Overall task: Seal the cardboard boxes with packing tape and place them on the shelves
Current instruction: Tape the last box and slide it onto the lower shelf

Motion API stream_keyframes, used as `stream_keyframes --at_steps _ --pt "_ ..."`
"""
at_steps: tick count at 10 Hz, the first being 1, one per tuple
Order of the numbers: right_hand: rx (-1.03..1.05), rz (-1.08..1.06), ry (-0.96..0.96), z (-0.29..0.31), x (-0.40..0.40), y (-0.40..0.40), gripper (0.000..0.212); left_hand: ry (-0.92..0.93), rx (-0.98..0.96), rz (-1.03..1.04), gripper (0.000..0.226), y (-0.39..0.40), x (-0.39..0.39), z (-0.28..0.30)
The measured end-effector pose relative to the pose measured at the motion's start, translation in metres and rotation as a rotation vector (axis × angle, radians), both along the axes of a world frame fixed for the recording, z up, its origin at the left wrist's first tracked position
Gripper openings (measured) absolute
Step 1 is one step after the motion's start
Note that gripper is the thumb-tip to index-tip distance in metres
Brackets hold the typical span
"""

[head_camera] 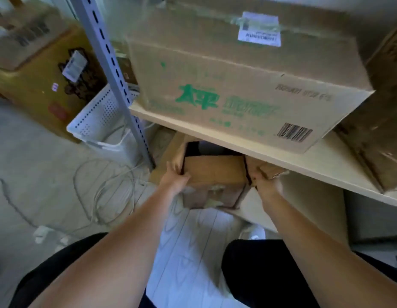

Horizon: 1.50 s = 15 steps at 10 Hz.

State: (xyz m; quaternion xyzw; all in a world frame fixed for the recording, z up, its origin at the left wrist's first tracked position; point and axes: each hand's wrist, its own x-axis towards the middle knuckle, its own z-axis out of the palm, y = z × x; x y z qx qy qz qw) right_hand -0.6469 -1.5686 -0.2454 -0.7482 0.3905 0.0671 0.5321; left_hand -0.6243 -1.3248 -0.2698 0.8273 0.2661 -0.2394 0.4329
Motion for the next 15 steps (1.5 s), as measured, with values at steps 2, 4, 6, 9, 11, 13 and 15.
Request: stream_keyframes --at_steps 2,4,6,9,11,13,15 --pt "-0.089 0.227 0.011 -0.007 -0.021 -0.007 0.037 -0.018 0.063 -0.07 0.039 0.004 -0.03 -0.001" --pt "-0.125 0.235 0.075 0.02 -0.098 -0.017 0.04 0.302 -0.23 0.216 0.024 0.0 -0.11 0.028" --pt "-0.123 0.293 0.17 0.03 -0.137 -0.024 0.041 0.323 -0.5 0.482 0.085 -0.003 -0.183 0.011" --pt "-0.231 0.55 0.141 0.055 -0.173 -0.002 0.014 -0.275 0.2 0.409 0.022 0.009 -0.193 0.068" --pt "-0.486 0.853 0.184 0.075 -0.182 0.02 0.022 -0.271 0.546 -0.093 0.019 -0.018 -0.216 0.097" --pt "-0.676 1.053 0.273 0.084 -0.187 0.04 0.027 -0.154 0.575 -0.291 0.019 -0.034 -0.223 0.096" --pt "-0.425 0.851 0.219 0.065 -0.177 0.046 0.061 -0.14 0.501 -0.278 0.049 -0.055 -0.213 0.054"
